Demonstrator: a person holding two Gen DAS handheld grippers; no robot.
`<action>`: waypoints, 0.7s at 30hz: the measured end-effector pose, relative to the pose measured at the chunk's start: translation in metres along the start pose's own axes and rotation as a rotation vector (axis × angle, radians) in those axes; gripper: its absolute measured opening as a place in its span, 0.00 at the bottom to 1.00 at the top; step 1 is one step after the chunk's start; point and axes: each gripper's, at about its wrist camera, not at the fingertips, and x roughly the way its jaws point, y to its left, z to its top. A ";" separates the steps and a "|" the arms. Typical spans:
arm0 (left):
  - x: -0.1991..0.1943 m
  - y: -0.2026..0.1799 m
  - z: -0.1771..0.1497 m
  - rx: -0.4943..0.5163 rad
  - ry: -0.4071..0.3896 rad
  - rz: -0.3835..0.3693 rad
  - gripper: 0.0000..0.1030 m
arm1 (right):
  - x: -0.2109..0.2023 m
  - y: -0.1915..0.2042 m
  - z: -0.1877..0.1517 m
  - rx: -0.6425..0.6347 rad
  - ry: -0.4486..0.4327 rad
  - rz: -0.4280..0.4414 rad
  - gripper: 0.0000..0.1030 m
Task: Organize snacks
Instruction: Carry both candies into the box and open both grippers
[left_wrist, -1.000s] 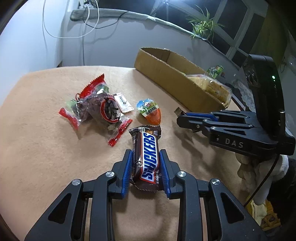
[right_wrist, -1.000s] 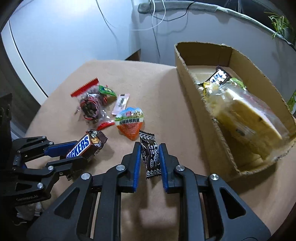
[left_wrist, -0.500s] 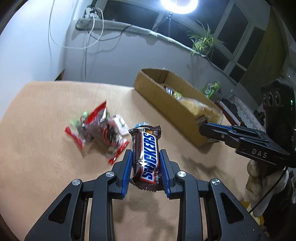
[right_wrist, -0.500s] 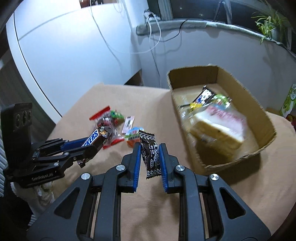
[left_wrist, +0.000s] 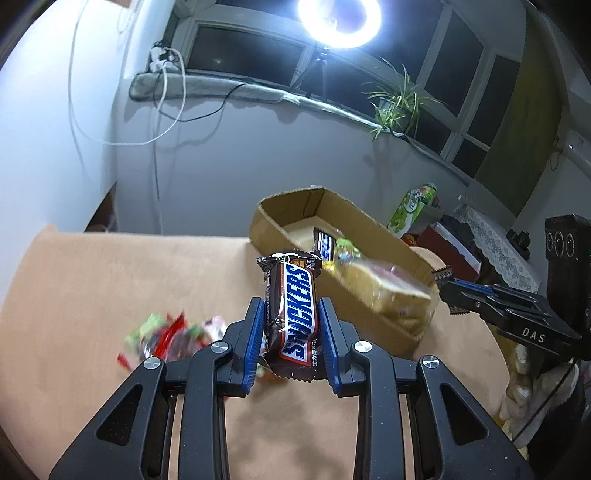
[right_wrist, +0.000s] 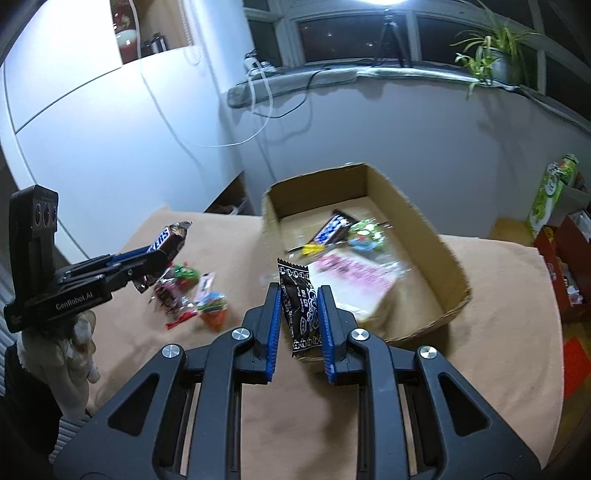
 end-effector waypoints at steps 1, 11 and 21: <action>0.003 -0.001 0.003 0.004 0.000 0.000 0.27 | -0.001 -0.004 0.002 0.004 -0.004 -0.008 0.19; 0.039 -0.013 0.040 0.039 0.008 0.011 0.27 | 0.009 -0.040 0.019 0.046 -0.012 -0.044 0.19; 0.085 -0.020 0.059 0.053 0.049 0.022 0.27 | 0.029 -0.063 0.027 0.069 0.012 -0.067 0.19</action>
